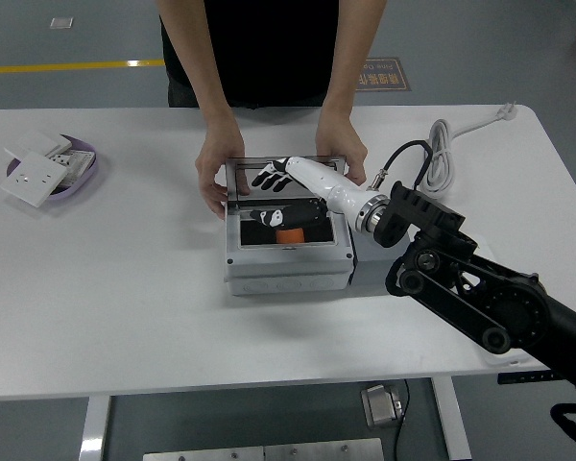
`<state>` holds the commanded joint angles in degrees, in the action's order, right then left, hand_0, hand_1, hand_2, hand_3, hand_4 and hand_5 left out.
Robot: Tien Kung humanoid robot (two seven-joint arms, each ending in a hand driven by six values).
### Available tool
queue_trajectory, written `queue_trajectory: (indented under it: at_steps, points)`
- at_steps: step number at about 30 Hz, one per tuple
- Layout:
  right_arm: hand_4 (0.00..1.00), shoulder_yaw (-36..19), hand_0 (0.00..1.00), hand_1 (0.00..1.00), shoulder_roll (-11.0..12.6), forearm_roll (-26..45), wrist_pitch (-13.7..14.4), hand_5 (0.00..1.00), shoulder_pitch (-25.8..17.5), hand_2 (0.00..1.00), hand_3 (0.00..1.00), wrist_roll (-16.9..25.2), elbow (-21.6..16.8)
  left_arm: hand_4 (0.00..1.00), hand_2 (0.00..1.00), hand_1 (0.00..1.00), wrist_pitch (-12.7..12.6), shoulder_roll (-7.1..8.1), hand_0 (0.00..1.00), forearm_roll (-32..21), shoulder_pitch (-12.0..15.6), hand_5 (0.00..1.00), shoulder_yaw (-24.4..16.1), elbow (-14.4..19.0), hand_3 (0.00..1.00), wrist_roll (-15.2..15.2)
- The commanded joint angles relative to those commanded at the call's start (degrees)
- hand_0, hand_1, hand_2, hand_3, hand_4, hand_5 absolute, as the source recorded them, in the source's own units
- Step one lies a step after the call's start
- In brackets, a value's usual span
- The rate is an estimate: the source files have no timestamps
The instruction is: Pick up the cylinder from the cube,place it in the box,flap close box
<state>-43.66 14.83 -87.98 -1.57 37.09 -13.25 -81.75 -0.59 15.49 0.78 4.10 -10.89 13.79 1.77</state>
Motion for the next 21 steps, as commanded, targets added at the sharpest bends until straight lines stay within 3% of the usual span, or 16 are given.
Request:
queue_trajectory:
  at_steps: [5,14,21]
  points:
    - [0.806,-0.48,0.835,0.696,1.51,7.46,-0.65,0.359,3.89,0.708,0.698,0.51,-0.42,0.712,0.575,0.621,0.00,0.09,0.575,0.06,-0.14,0.198,0.16,0.02,0.597,-0.02]
    - [0.801,4.79,0.821,0.685,1.17,17.06,-0.88,0.365,12.64,0.699,0.691,2.98,9.93,0.711,0.575,0.621,0.02,0.01,0.574,-0.68,-0.13,0.195,1.42,-0.06,0.597,0.04]
    - [0.786,9.48,0.800,0.673,1.15,19.86,-0.52,0.360,15.66,0.689,0.684,4.31,18.14,0.711,0.576,0.622,0.03,0.06,0.574,-0.61,-0.38,0.194,1.68,-0.05,0.597,0.02]
